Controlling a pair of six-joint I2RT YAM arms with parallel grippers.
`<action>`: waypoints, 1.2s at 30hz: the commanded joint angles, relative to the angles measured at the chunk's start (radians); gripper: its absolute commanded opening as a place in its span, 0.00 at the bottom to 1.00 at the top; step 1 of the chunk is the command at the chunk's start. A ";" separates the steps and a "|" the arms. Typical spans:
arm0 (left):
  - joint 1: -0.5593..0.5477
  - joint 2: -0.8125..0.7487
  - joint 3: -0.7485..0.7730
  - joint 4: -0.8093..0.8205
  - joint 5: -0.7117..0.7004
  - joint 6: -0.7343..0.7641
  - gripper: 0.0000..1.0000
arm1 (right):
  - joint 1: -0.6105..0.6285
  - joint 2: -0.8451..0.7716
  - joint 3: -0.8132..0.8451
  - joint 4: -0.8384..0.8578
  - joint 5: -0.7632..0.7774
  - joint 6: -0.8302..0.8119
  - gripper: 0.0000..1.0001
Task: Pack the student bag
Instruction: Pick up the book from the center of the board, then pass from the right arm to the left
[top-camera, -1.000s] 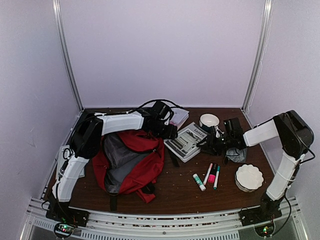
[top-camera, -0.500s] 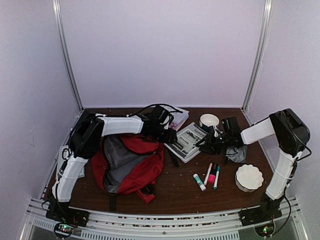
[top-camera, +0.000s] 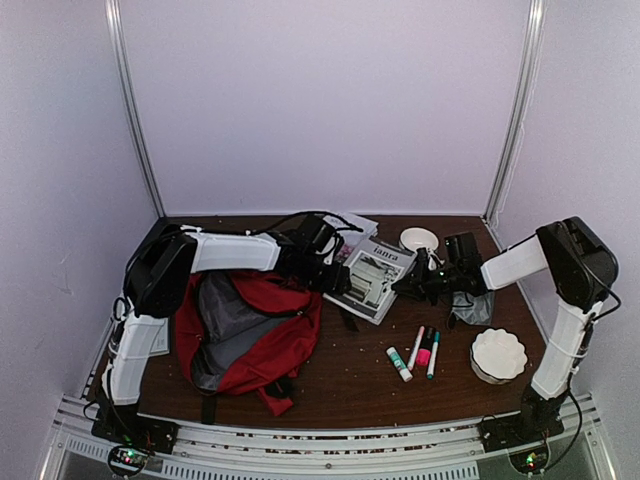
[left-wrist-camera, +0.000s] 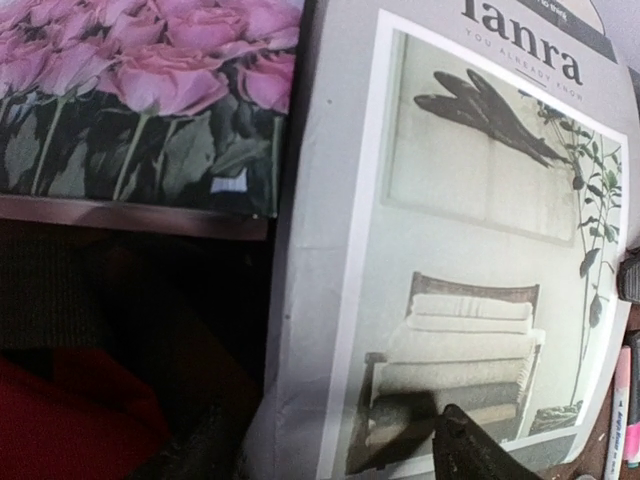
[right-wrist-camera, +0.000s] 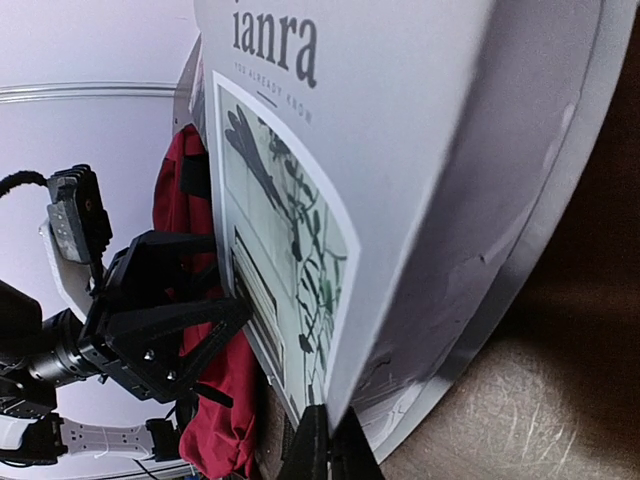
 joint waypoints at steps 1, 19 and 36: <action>-0.011 -0.113 -0.035 -0.019 -0.047 0.010 0.74 | 0.008 -0.082 -0.025 0.043 -0.025 -0.037 0.00; 0.031 -0.687 -0.557 0.273 0.107 0.236 0.88 | 0.044 -0.380 0.059 -0.381 -0.102 -0.745 0.00; 0.048 -0.768 -0.866 0.803 0.375 0.110 0.86 | 0.207 -0.470 0.085 -0.582 -0.127 -0.999 0.00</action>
